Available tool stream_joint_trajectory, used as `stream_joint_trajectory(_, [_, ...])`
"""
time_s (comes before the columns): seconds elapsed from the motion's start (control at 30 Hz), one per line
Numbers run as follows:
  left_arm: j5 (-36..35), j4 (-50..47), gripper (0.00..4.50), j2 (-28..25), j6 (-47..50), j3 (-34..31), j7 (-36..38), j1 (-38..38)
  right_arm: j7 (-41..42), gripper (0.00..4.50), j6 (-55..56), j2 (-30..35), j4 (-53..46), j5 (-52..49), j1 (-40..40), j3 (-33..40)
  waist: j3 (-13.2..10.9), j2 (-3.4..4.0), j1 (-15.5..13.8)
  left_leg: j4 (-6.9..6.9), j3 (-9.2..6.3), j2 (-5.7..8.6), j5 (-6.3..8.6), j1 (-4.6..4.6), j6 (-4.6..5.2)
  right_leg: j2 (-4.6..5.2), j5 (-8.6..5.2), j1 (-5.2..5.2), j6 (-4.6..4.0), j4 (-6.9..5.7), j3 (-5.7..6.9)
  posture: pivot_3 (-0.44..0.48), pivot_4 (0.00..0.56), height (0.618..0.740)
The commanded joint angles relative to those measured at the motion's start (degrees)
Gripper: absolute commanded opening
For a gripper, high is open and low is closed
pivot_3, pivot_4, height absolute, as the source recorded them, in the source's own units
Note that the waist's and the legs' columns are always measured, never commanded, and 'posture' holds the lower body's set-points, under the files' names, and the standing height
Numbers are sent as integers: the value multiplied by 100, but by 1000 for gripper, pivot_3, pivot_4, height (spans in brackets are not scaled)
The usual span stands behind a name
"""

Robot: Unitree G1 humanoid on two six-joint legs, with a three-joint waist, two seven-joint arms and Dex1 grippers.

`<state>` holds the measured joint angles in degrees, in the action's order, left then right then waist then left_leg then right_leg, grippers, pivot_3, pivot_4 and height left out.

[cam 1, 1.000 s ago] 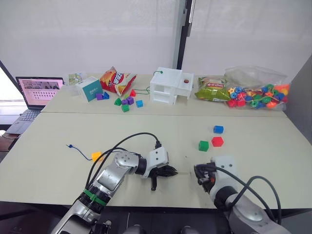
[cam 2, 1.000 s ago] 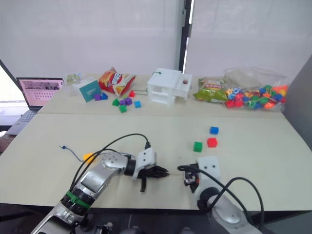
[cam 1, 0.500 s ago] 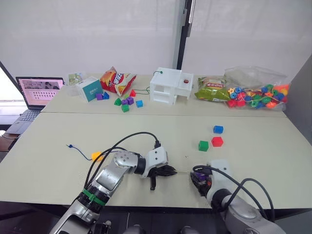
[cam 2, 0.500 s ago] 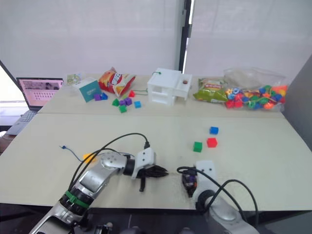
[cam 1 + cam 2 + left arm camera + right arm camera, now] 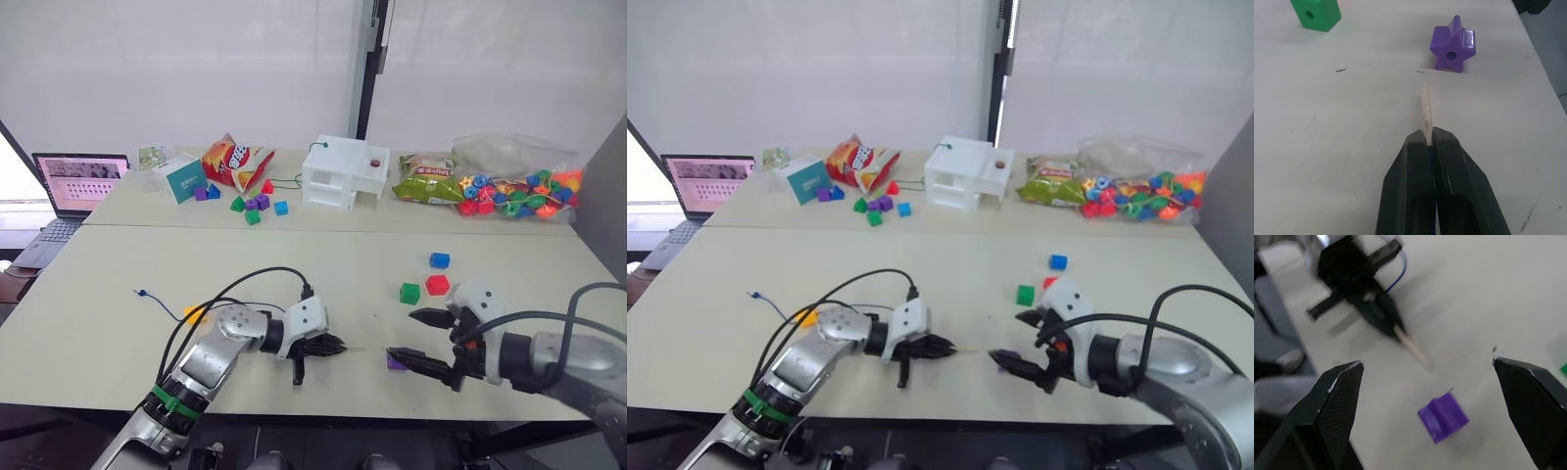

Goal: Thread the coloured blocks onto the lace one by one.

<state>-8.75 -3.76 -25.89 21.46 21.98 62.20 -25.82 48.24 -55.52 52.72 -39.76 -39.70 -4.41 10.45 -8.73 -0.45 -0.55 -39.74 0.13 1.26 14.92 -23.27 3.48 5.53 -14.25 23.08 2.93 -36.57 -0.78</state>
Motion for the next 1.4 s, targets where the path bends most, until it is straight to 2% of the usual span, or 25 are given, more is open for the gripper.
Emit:
stream_joint_trajectory(0.03, [-187,-395,0,-39,134,-75,65,-24,1103,4455,1886,345,1054,1170,-113,-1004,-1,-2,2,1,3,1,0,-1,0,0,0,1,0,2,-1,0,150,740])
stream_joint_trajectory(0.2, [-197,-557,0,30,310,-42,-45,-24,1781,4455,3529,261,2335,2125,-531,-1778,-2,-4,-3,-4,8,1,0,-2,0,1,0,5,1,-5,-4,0,150,740])
stream_joint_trajectory(0.4, [-132,-592,0,60,451,16,-126,-42,2054,4455,4020,-38,3026,2435,-879,-2081,-2,-4,-12,-4,7,1,-1,-2,-1,3,0,6,0,-9,-6,0,150,740])
stream_joint_trajectory(0.53, [-50,-544,0,101,658,144,-161,-175,2118,3325,4074,-220,3218,2546,-1025,-2159,-2,-4,-25,-5,6,2,-1,-3,-1,5,1,7,0,-10,-6,0,150,740])
stream_joint_trajectory(0.7, [-23,-556,0,177,821,263,-225,-299,2126,1549,4120,-306,3271,2624,-996,-2202,-2,-4,-22,-5,5,3,0,-2,-1,7,1,7,0,-11,-6,0,150,740])
stream_joint_trajectory(0.73, [-22,-565,0,187,884,287,-235,-322,2121,1357,4123,-314,3264,2634,-982,-2204,-2,-4,-23,-4,5,3,0,-2,-2,7,1,6,0,-12,-7,0,150,740])
stream_joint_trajectory(0.97, [175,-519,0,261,1072,596,-332,-541,2092,1357,4069,-322,3123,2629,-911,-2202,-2,-4,-21,-5,5,4,0,-1,-2,7,1,6,0,-13,-7,0,150,740])
stream_joint_trajectory(1.4, [185,-434,0,485,1148,800,-356,-737,2079,1357,3940,-318,3002,2634,-966,-2238,-2,-4,-17,-5,5,4,0,-2,-2,7,1,7,0,-13,-7,0,150,740])
